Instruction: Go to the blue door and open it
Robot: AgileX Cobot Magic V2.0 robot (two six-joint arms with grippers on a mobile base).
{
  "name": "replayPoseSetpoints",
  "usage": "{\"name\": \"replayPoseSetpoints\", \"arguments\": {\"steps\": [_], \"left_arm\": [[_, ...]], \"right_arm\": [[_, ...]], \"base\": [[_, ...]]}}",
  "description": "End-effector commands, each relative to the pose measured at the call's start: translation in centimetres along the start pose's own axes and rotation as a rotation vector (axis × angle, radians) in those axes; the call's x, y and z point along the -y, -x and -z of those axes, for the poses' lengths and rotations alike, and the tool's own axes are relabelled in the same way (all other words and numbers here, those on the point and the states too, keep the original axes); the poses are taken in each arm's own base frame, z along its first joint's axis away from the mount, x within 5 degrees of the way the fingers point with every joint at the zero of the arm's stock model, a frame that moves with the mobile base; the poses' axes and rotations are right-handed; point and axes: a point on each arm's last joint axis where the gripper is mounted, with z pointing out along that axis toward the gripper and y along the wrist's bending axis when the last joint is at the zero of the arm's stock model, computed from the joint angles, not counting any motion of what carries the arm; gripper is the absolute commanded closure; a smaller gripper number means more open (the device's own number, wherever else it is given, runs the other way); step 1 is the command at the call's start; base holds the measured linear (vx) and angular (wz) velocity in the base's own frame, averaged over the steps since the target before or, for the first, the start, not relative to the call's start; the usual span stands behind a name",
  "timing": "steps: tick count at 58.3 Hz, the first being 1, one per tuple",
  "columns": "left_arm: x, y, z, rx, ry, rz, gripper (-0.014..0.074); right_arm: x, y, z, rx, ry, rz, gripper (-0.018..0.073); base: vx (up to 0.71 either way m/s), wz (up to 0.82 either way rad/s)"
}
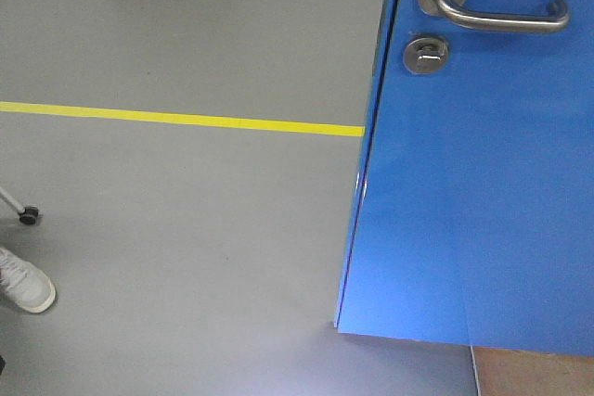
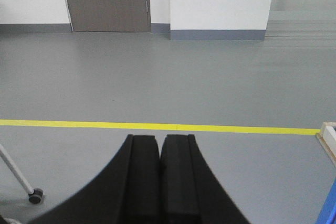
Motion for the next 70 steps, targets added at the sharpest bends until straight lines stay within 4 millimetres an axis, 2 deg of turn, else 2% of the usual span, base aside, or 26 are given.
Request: {"name": "replayPoseSetpoints", "arguments": {"steps": [1,28,70], "left_arm": [[0.04,1.67,0.38,0.121,-0.010,0.010,0.0524],[0.04,1.67,0.38,0.121,-0.010,0.010,0.0524],[0.04,1.67,0.38,0.121,-0.010,0.010,0.0524]], "right_arm": [[-1.00,1.84,1.29,0.135,0.001,0.034,0.0547],[-1.00,1.84,1.29,0.135,0.001,0.034,0.0547],[-1.00,1.84,1.29,0.135,0.001,0.034,0.0547]], "base": [[0.26,-0.02],[0.17,0.00],[0.01,0.00]]}}
